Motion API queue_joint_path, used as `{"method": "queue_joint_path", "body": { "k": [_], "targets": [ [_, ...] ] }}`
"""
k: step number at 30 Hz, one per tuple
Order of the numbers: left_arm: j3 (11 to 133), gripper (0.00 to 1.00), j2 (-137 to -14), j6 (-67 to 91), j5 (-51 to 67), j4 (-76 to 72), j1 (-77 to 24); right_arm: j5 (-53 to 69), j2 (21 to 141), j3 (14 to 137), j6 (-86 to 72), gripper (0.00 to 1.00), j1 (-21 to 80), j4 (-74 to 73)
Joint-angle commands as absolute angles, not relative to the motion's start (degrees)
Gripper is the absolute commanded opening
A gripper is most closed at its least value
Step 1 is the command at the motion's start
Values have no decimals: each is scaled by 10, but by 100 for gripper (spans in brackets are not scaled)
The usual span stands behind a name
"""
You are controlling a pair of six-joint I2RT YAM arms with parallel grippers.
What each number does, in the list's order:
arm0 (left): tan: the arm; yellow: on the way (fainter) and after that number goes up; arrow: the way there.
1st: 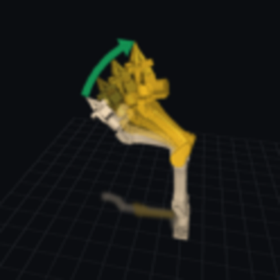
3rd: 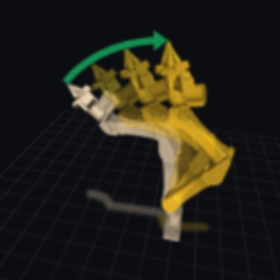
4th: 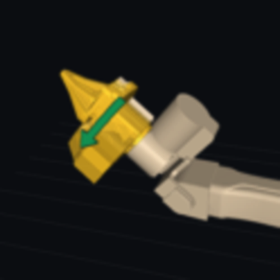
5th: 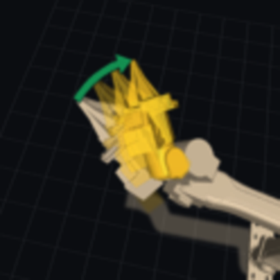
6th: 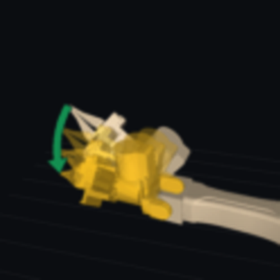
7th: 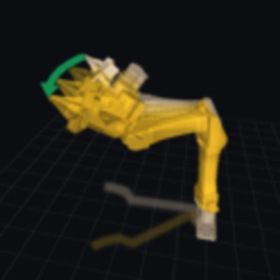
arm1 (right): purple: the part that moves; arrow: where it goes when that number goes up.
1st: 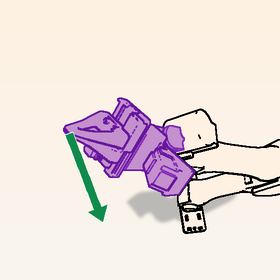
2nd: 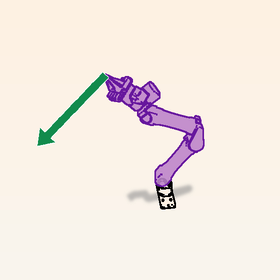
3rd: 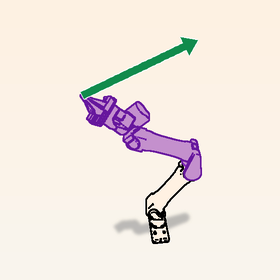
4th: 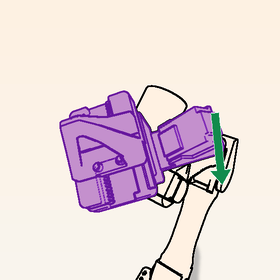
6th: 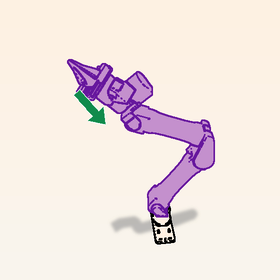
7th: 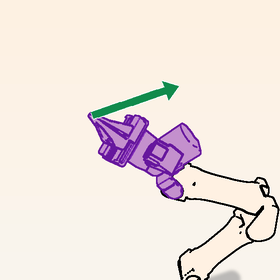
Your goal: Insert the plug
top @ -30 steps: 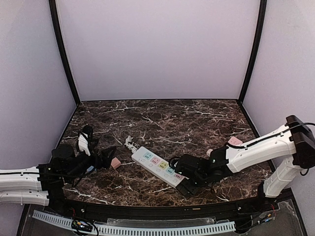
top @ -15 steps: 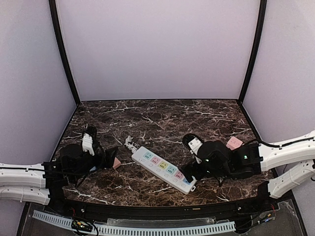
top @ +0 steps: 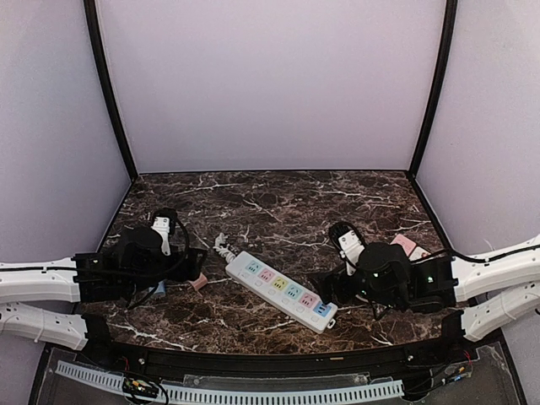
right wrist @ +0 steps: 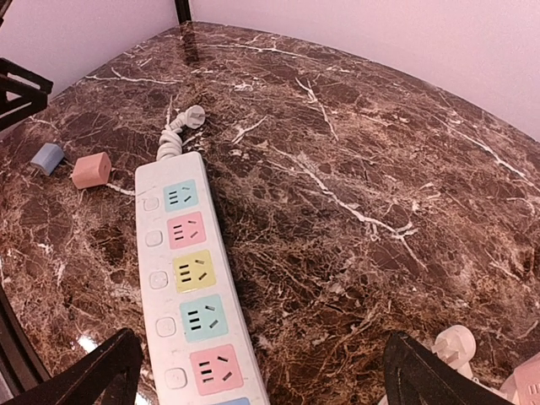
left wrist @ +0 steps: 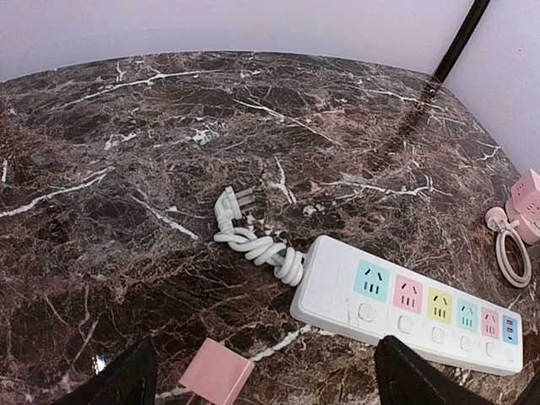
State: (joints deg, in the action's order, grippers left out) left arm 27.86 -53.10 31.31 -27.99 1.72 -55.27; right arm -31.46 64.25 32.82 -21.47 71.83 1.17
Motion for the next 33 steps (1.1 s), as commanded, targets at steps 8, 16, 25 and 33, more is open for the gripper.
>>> {"method": "queue_joint_path", "body": {
  "k": [8, 16, 25, 33],
  "targets": [
    [353, 81, -632, 197, -64, 154, -543, -255, 656, 284, -218, 99, 716, 62],
    [434, 77, -755, 132, -127, 260, -532, -222, 630, 254, -218, 99, 717, 83],
    [471, 70, -855, 119, -166, 308, -498, -206, 629, 250, -218, 99, 717, 90],
    [474, 65, -867, 117, -148, 305, -472, -199, 630, 242, -218, 99, 717, 99]
  ]
}}
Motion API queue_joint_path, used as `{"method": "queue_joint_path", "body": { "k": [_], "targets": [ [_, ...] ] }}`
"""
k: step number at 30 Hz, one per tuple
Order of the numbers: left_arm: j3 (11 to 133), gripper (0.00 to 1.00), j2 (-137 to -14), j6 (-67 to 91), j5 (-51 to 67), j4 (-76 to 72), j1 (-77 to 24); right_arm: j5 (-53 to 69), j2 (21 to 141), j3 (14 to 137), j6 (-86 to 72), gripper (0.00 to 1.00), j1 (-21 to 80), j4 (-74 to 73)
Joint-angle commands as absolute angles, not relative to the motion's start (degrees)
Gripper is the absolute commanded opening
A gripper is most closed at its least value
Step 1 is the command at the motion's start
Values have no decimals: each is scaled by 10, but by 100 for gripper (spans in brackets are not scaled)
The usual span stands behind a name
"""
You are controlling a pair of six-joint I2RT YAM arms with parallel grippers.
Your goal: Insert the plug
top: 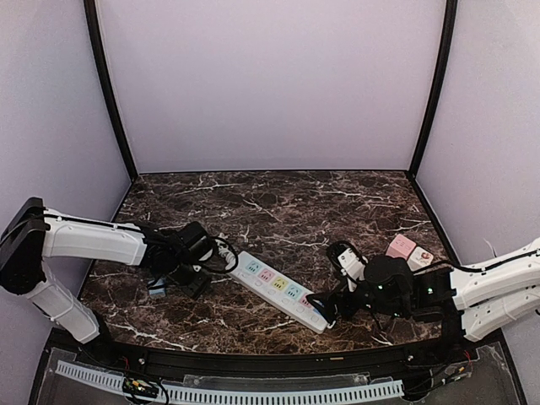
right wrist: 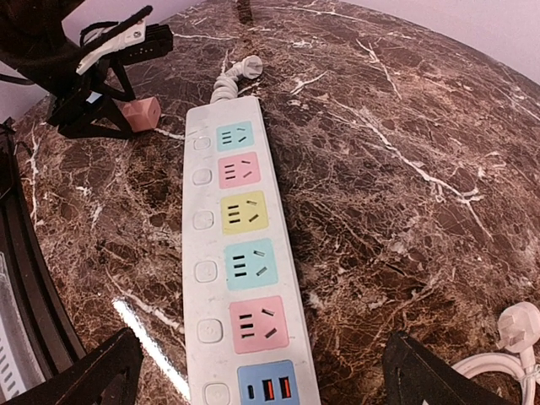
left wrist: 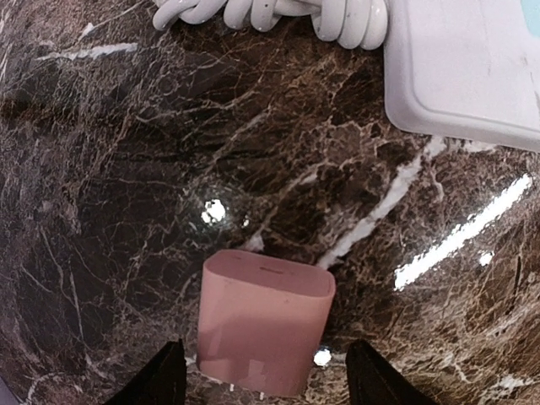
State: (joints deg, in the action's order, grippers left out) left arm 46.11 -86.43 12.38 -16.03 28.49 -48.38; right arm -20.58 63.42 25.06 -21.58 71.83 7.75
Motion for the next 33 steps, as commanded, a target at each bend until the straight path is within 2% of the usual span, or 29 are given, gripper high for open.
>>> {"method": "queue_joint_path", "body": {
  "k": [1, 13, 20, 31, 33],
  "targets": [
    [474, 64, -869, 115, -134, 301, -467, -198, 630, 241, -218, 99, 717, 99],
    [481, 50, -884, 120, -79, 300, -460, -199, 630, 239, -215, 99, 717, 102],
    [485, 48, -889, 128, -62, 303, -461, -198, 635, 241, -214, 99, 717, 102],
    [485, 22, -861, 127, -69, 290, -462, -215, 638, 247, -234, 99, 717, 102],
    [485, 8, -849, 124, -70, 283, -469, -218, 634, 250, -242, 99, 717, 102]
  ]
}}
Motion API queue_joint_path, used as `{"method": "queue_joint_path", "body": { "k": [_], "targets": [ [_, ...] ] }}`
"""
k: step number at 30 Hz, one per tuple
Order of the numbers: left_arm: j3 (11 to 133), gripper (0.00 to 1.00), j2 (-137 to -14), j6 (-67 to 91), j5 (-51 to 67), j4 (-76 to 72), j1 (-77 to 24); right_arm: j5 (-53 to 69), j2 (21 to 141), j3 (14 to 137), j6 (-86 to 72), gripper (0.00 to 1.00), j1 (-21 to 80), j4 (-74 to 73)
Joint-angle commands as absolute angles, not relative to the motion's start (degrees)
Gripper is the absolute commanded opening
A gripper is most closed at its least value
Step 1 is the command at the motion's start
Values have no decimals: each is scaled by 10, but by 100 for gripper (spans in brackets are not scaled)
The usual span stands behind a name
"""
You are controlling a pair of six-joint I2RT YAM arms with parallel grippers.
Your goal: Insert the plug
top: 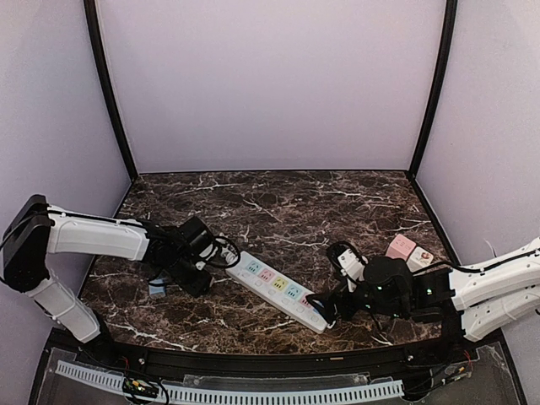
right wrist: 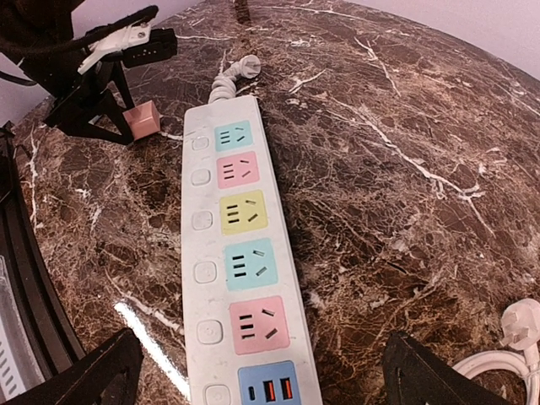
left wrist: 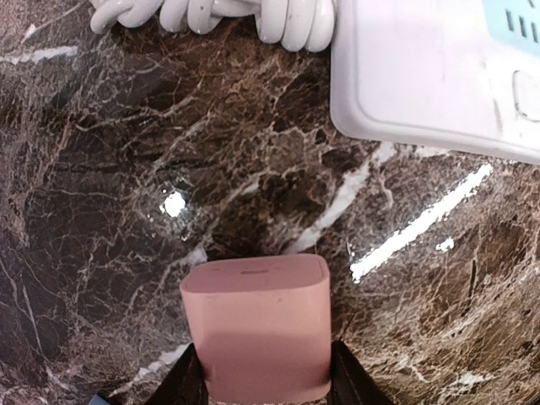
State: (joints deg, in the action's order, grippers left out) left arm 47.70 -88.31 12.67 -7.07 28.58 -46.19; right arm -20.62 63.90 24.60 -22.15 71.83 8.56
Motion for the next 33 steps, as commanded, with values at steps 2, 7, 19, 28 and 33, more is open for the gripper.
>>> {"method": "queue_joint_path", "body": {
  "k": [2, 7, 19, 28, 33],
  "targets": [
    [489, 2, -840, 120, -74, 276, -482, -219, 632, 254, -251, 99, 716, 98],
    [500, 1, -815, 123, -100, 254, -516, -226, 630, 272, -280, 99, 717, 76],
    [503, 1, -792, 123, -90, 159, -560, -198, 610, 319, -307, 99, 709, 2],
    [459, 1, -792, 72, -81, 3, -585, -94, 561, 343, -346, 99, 667, -63],
    [419, 1, -799, 20, -71, -99, -597, -22, 557, 352, -356, 99, 638, -83]
  ]
}}
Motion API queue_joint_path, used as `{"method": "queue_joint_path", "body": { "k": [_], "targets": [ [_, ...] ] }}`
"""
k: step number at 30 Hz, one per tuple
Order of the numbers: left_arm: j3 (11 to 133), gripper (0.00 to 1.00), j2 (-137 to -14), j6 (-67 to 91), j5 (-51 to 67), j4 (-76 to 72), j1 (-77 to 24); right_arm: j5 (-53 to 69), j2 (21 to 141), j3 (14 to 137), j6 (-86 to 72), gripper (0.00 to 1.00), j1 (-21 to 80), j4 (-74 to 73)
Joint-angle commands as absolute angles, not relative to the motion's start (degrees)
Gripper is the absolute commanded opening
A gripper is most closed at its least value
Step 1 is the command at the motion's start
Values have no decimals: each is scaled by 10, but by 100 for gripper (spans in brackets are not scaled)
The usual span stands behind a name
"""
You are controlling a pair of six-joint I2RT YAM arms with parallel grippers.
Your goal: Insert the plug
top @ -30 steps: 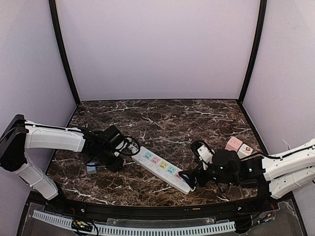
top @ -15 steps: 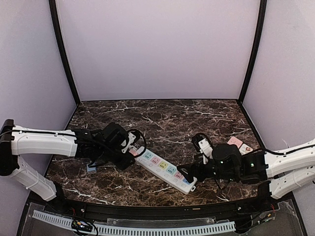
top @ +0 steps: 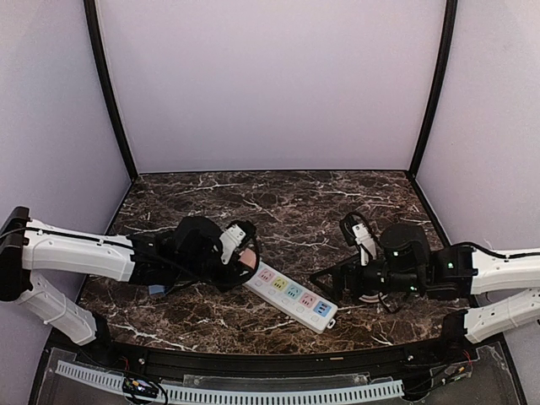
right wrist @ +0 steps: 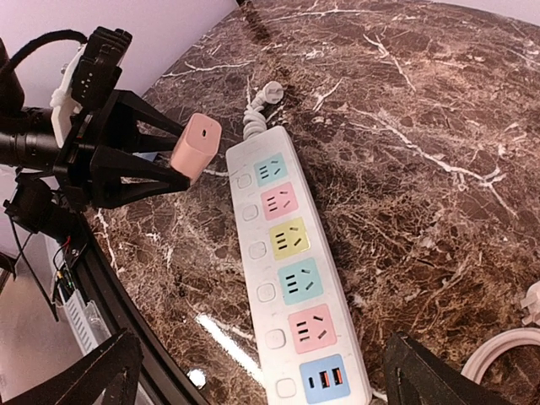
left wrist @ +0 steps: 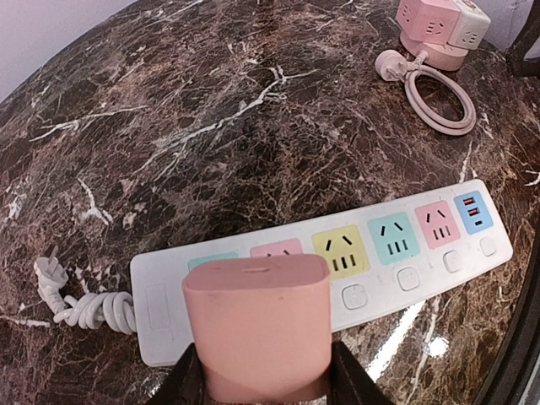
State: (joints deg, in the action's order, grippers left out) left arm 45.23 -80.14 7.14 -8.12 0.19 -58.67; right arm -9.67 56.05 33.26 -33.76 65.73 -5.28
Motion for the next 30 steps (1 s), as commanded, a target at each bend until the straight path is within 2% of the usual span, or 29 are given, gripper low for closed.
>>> {"method": "queue_joint_path", "body": {
  "k": [1, 17, 30],
  "targets": [
    [416, 1, -800, 12, -70, -109, -599, -10, 560, 357, -359, 99, 632, -89],
    [348, 1, -835, -58, -2, -327, -609, 83, 586, 440, -391, 99, 621, -170],
    [326, 1, -837, -69, 62, -365, -615, 162, 696, 516, -454, 99, 621, -196]
  ]
}}
